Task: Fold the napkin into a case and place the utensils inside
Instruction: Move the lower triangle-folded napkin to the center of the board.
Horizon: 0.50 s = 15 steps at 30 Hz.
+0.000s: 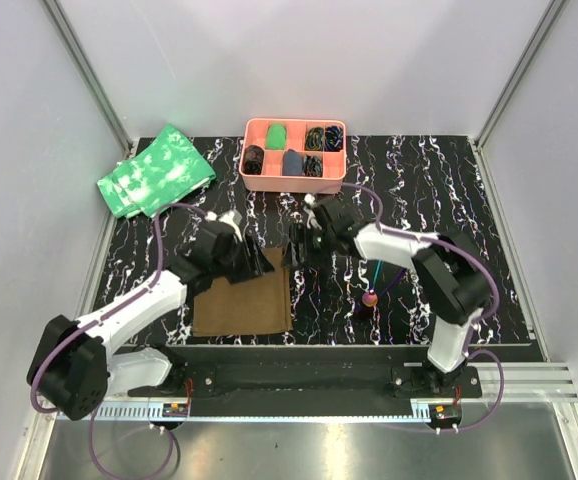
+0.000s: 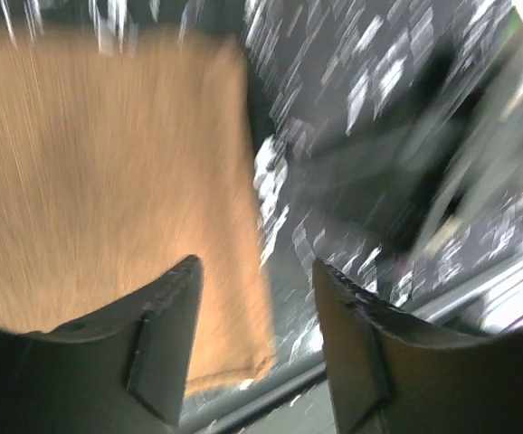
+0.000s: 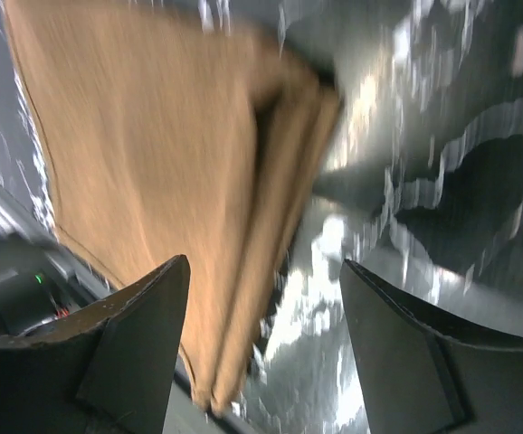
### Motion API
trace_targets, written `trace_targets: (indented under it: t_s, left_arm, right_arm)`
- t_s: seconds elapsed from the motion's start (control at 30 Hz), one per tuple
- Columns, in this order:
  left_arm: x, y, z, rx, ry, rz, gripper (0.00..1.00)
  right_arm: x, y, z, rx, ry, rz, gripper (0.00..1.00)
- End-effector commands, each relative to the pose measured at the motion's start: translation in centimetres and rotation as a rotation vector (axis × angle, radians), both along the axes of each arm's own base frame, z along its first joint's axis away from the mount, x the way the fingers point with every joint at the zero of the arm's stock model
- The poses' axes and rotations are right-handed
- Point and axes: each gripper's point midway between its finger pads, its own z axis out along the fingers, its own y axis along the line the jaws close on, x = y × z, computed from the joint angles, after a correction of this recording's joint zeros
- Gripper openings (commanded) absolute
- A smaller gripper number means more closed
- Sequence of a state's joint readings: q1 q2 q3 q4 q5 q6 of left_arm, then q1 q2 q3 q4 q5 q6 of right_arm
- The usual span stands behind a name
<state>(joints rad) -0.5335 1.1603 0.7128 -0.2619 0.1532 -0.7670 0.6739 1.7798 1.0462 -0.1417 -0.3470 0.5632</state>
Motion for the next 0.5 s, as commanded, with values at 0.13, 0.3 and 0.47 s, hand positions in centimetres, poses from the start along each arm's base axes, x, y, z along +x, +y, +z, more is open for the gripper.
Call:
trace_targets:
  t_s: [0.13,0.3,0.47]
  left_arm:
    - [-3.7,-3.6,-2.6,0.020,0.017,-0.104,0.67]
    - [-4.2,-4.4,-4.4,0.118,0.015,-0.103,0.66]
    - [-5.2,-5.5,-5.7,0.213,0.025,-0.120,0.62]
  right_arm:
    - [5.1,1.8,-0.7,-0.009,-0.013,0.028,0.73]
    - [5.6,2.1,-2.1,-0.012,0.023,0.028,0.66]
    - [6.1,2.1,-2.4,-0.012,0.024,0.029,0.63]
